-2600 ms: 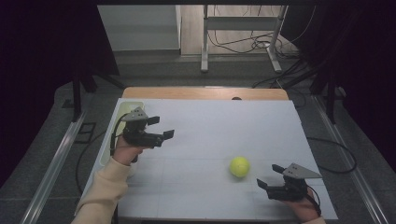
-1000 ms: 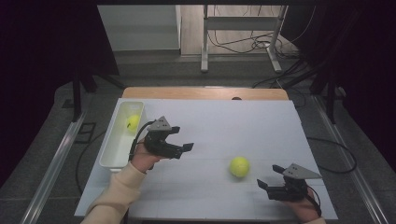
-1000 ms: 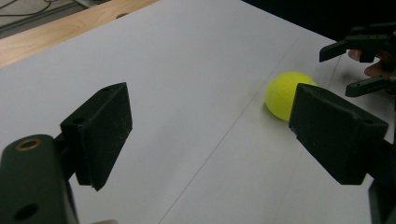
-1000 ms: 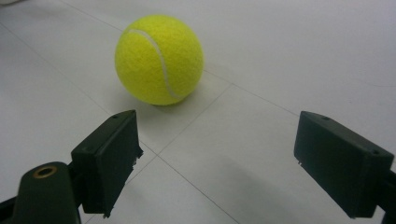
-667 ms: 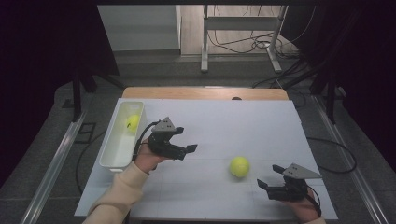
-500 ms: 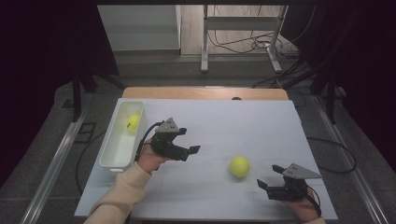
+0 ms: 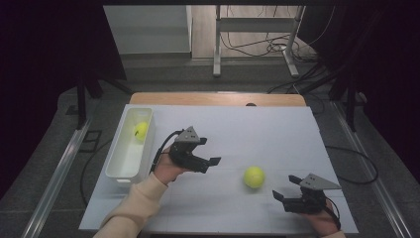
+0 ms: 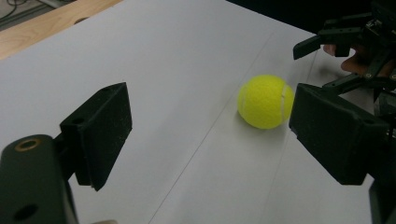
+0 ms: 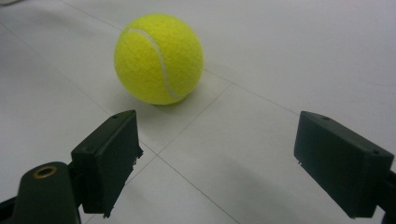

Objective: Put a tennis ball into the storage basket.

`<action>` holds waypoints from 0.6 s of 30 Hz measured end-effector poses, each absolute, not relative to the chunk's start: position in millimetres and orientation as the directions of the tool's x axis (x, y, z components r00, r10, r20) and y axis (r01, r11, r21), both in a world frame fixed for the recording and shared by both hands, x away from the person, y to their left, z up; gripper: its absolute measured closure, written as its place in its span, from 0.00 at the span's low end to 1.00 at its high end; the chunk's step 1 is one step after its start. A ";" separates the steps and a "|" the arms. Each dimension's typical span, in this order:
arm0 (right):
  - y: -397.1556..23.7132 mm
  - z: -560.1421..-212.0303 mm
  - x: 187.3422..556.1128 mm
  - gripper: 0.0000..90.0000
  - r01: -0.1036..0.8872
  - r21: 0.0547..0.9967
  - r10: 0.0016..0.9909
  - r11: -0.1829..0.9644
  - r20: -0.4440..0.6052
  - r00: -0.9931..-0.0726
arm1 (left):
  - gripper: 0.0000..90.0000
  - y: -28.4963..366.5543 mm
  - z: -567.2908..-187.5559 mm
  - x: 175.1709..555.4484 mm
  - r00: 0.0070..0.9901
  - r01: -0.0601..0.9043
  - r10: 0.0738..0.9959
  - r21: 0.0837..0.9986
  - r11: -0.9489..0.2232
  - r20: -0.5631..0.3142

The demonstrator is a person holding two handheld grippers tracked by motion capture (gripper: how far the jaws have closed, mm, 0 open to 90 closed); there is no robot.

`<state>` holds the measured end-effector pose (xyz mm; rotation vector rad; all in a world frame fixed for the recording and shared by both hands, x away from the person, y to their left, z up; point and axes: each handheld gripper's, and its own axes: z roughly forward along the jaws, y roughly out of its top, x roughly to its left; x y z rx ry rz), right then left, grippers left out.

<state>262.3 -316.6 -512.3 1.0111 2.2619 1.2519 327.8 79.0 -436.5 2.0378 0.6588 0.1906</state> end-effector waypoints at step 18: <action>-316.4 -512.6 262.5 0.16 0.415 0.839 0.736 0.353 0.025 -0.677 | 0.15 55.4 -444.2 328.4 0.863 0.372 0.488 0.820 -0.435 -0.133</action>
